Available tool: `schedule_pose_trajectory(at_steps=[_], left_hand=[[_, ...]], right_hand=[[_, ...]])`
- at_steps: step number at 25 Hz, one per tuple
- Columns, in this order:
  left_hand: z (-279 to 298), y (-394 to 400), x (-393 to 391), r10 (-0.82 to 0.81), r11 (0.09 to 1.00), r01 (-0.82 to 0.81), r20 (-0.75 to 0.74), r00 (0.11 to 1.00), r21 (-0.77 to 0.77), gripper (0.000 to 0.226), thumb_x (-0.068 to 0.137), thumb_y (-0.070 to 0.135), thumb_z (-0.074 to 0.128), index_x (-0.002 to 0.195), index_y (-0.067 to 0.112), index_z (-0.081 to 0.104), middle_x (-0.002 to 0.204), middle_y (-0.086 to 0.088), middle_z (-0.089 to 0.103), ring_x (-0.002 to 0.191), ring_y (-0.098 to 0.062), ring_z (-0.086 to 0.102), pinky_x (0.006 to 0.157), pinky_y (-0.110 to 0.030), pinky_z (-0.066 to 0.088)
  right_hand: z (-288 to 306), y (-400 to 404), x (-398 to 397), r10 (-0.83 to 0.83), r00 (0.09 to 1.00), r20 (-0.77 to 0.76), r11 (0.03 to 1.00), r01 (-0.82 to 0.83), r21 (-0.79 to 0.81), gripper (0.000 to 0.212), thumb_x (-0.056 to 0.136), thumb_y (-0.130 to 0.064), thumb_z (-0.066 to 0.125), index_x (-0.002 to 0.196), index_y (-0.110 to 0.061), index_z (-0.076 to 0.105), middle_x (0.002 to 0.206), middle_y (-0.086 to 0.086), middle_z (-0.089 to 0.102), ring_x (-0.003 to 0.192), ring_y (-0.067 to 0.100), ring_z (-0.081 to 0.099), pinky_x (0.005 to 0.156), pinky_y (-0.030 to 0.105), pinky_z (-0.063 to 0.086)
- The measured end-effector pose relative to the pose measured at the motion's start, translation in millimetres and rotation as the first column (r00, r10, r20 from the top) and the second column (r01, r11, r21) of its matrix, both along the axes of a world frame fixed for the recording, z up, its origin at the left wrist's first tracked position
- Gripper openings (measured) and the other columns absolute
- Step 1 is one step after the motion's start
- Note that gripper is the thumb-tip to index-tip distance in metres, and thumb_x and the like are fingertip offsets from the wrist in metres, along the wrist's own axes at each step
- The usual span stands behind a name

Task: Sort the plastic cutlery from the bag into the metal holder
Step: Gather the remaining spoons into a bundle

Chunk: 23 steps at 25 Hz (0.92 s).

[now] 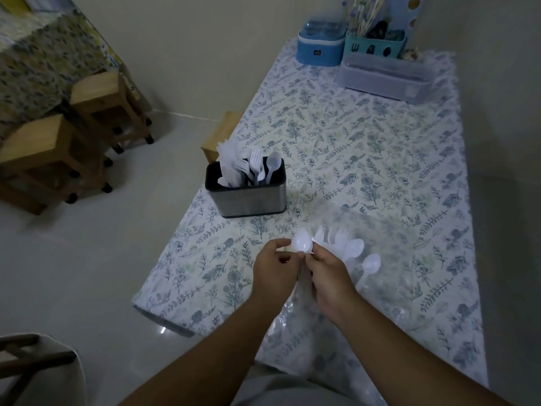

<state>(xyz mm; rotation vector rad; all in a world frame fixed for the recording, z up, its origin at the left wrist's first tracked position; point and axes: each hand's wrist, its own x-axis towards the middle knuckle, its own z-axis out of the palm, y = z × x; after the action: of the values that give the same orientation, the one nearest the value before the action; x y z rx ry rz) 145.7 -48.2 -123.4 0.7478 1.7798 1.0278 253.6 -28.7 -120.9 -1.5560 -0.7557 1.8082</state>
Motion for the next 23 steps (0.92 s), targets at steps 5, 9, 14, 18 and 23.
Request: schedule_pose_trajectory(at_steps=[5, 9, 14, 18, 23], left_hand=[[34.7, 8.2, -27.6, -0.104, 0.985, 0.129, -0.198, 0.975, 0.117, 0.017, 0.089, 0.021, 0.074, 0.103, 0.029, 0.069, 0.083, 0.013, 0.073, 0.077, 0.003, 0.069, 0.070, -0.018, 0.057], [70.6, 32.9, -52.7, -0.184, 0.910, 0.303, -0.379, 0.907, 0.283, 0.014, 0.095, 0.017, 0.065, 0.095, 0.021, 0.078, 0.078, 0.016, 0.073, 0.073, 0.002, 0.068, 0.065, -0.014, 0.054], [105.6, 87.9, -77.1, -0.156, 0.830, 0.376, -0.476, 0.865, 0.412, 0.020, 0.098, 0.018, 0.056, 0.087, 0.009, 0.070, 0.065, -0.003, 0.067, 0.057, -0.017, 0.060, 0.053, -0.029, 0.047], [113.7, 121.6, -92.9, -0.124, 0.800, 0.367, -0.468, 0.875, 0.474, 0.016, 0.100, 0.018, 0.057, 0.106, 0.016, 0.072, 0.089, 0.004, 0.072, 0.080, -0.007, 0.065, 0.067, -0.013, 0.048], [105.1, 132.9, -100.3, -0.126, 0.777, 0.429, -0.554, 0.823, 0.461, 0.018, 0.099, 0.017, 0.059, 0.110, 0.014, 0.072, 0.095, 0.004, 0.073, 0.087, -0.007, 0.065, 0.074, -0.014, 0.049]], right_hand=[[24.8, 5.4, -23.3, 0.003, 1.000, -0.027, 0.993, 0.001, 0.118, 0.035, 0.105, -0.008, 0.047, 0.125, -0.026, 0.071, 0.108, 0.002, 0.079, 0.105, 0.020, 0.074, 0.096, 0.040, 0.057], [55.9, 26.4, -45.4, -0.087, 0.996, -0.029, 0.929, 0.091, 0.358, 0.041, 0.098, 0.002, 0.058, 0.112, -0.034, 0.074, 0.108, -0.004, 0.079, 0.103, 0.016, 0.075, 0.088, 0.032, 0.060], [95.2, 87.5, -71.5, -0.218, 0.976, 0.014, 0.802, 0.171, 0.573, 0.038, 0.091, 0.005, 0.068, 0.111, -0.026, 0.073, 0.099, 0.001, 0.080, 0.098, 0.018, 0.076, 0.088, 0.038, 0.061], [101.6, 122.0, -82.1, -0.216, 0.974, 0.066, 0.760, 0.125, 0.637, 0.041, 0.089, 0.000, 0.071, 0.113, -0.033, 0.071, 0.097, 0.003, 0.079, 0.099, 0.020, 0.075, 0.091, 0.043, 0.060], [91.5, 136.6, -87.5, -0.223, 0.970, 0.098, 0.765, 0.112, 0.634, 0.034, 0.089, 0.003, 0.070, 0.113, -0.022, 0.073, 0.103, 0.004, 0.078, 0.099, 0.018, 0.075, 0.093, 0.044, 0.060]])
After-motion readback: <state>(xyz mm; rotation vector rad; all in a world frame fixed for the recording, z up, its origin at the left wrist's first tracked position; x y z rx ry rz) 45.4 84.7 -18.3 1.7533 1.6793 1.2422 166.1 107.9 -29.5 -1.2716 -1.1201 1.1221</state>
